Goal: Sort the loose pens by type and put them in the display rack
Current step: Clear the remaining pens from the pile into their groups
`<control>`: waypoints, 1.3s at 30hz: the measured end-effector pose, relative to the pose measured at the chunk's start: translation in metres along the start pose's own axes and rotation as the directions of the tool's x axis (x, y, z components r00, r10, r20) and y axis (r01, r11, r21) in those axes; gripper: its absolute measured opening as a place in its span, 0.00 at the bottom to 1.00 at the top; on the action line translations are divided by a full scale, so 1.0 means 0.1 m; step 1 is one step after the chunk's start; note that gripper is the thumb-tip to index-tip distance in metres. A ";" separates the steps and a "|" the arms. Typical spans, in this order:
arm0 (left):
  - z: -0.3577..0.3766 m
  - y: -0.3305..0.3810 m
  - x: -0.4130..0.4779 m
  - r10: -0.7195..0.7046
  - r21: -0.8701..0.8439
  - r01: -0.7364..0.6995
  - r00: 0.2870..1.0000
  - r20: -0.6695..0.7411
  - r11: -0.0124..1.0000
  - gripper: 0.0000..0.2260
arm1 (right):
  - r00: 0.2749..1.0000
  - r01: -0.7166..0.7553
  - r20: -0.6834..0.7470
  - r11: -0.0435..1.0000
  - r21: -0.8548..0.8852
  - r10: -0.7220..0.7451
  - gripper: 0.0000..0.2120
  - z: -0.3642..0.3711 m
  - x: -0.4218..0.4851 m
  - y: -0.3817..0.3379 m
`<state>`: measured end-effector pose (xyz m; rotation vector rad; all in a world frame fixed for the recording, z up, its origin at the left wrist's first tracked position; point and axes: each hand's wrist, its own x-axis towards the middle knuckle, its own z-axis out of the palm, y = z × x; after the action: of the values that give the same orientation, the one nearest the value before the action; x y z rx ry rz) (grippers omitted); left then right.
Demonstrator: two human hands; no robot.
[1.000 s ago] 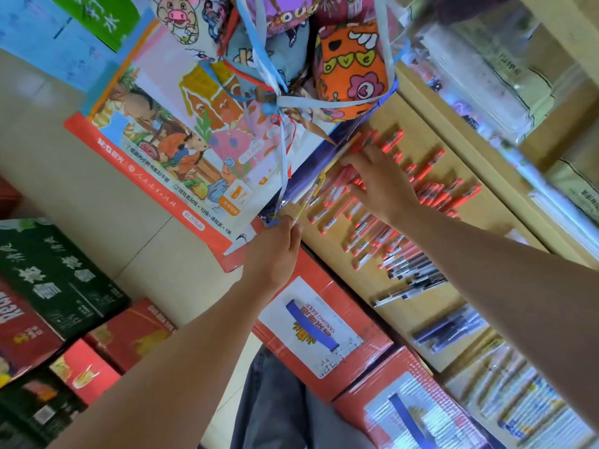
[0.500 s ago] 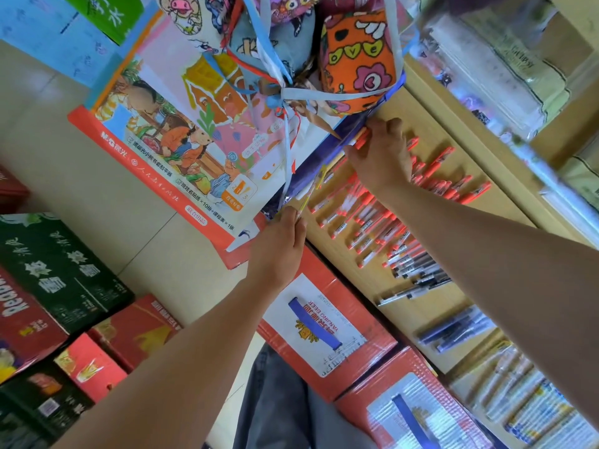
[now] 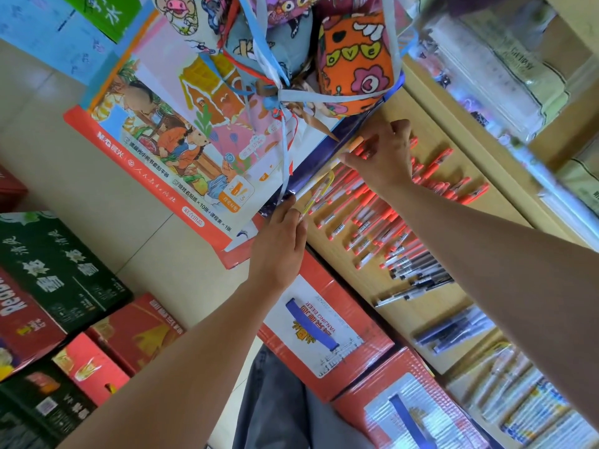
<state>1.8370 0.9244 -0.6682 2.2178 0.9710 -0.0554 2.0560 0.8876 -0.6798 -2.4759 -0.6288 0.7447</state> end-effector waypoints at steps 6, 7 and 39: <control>-0.06 0.04 0.01 0.039 0.001 -0.039 0.999 0.018 0.999 0.10 | 0.972 -0.227 0.082 0.796 0.561 0.219 0.04 -0.15 -0.08 0.02; -0.07 0.05 0.01 0.064 0.000 -0.064 0.998 0.018 0.998 0.10 | 0.966 -0.252 0.118 0.735 0.630 0.230 0.04 -0.17 -0.10 0.00; 0.55 1.21 -0.63 0.386 -0.237 -0.319 0.577 0.719 0.918 0.11 | 0.818 -0.399 0.206 0.271 0.876 0.537 0.05 -0.82 -2.24 1.41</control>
<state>1.8841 0.7944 -0.6194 1.9576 0.0417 -0.6969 1.9783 0.6308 -0.6124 -1.5714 0.5617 0.8062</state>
